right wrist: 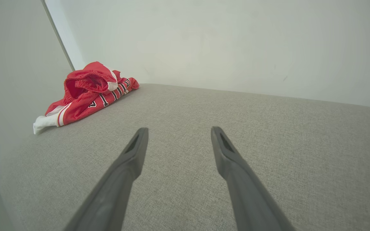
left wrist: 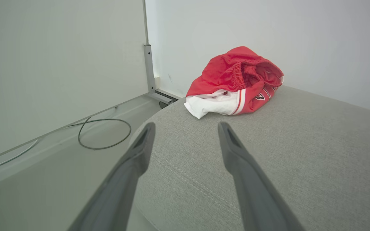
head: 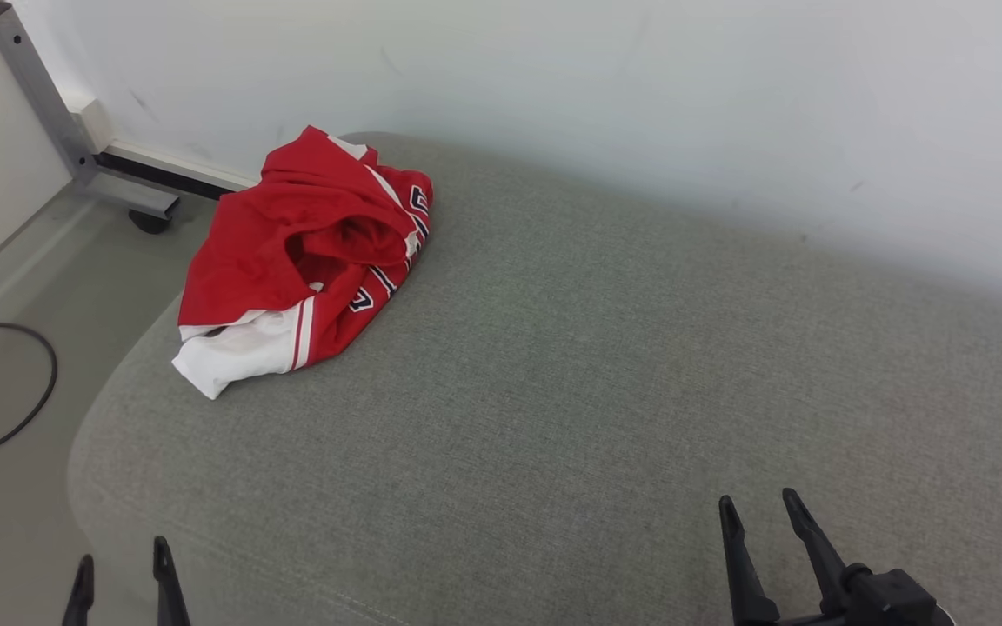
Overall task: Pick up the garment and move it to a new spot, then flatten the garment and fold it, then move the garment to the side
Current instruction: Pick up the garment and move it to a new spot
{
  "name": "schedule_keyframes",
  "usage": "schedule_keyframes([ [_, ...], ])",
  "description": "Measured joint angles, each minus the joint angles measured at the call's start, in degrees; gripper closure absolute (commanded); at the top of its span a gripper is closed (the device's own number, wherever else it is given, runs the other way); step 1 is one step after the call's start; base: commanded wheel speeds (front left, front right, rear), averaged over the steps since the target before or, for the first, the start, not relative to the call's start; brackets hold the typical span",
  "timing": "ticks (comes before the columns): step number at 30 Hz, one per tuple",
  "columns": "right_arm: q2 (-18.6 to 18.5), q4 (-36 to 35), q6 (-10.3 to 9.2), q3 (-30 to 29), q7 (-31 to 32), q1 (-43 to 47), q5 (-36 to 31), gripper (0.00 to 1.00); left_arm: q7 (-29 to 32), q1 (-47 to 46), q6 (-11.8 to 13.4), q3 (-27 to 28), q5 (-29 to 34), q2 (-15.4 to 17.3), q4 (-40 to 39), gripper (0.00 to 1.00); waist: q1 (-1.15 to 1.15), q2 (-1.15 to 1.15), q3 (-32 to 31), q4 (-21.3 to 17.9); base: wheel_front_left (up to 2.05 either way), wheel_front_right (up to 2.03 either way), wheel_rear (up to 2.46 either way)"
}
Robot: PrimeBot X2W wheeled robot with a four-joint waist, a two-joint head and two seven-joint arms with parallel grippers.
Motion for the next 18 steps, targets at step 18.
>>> schedule_keyframes([
  [18, 0.0, -3.0, 0.00, 2.0, 0.0, -7.9, -2.6, 0.00, 0.0, -25.0, -5.1, 8.2, -6.0, 7.5, 5.8, 0.00, 0.00, 0.01, 6.5, -11.2, 0.00, 0.00, 0.00],
])
